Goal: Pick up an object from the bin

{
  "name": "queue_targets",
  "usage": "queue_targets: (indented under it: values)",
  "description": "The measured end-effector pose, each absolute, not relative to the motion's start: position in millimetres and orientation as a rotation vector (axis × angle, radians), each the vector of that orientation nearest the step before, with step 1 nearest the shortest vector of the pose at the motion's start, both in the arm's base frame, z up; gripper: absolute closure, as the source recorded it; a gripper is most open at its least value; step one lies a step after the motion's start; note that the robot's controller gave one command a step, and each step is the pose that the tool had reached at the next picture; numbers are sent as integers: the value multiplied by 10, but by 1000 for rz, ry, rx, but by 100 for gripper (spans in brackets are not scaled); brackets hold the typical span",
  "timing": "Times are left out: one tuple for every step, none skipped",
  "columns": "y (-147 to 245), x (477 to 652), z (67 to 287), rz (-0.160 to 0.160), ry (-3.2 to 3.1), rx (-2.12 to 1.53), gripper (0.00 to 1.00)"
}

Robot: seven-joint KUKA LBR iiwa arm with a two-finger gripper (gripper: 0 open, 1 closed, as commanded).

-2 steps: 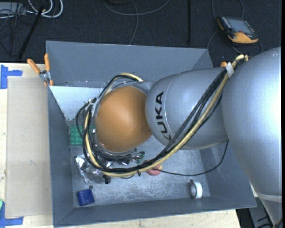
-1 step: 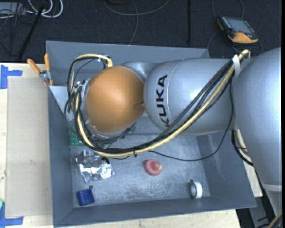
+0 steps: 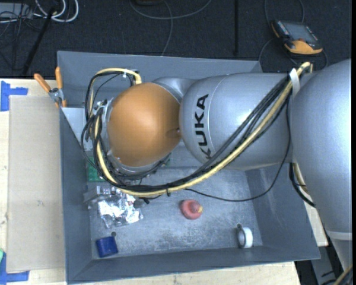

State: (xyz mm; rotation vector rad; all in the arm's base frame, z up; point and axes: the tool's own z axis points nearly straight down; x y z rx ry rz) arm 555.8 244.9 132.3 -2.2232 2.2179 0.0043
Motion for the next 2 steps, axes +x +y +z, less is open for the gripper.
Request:
queue_targets:
  values:
    - [2297, 5680, 669, 7, 2054, -2382, 0]
    - [2298, 5692, 694, 5, 2056, -2376, 100]
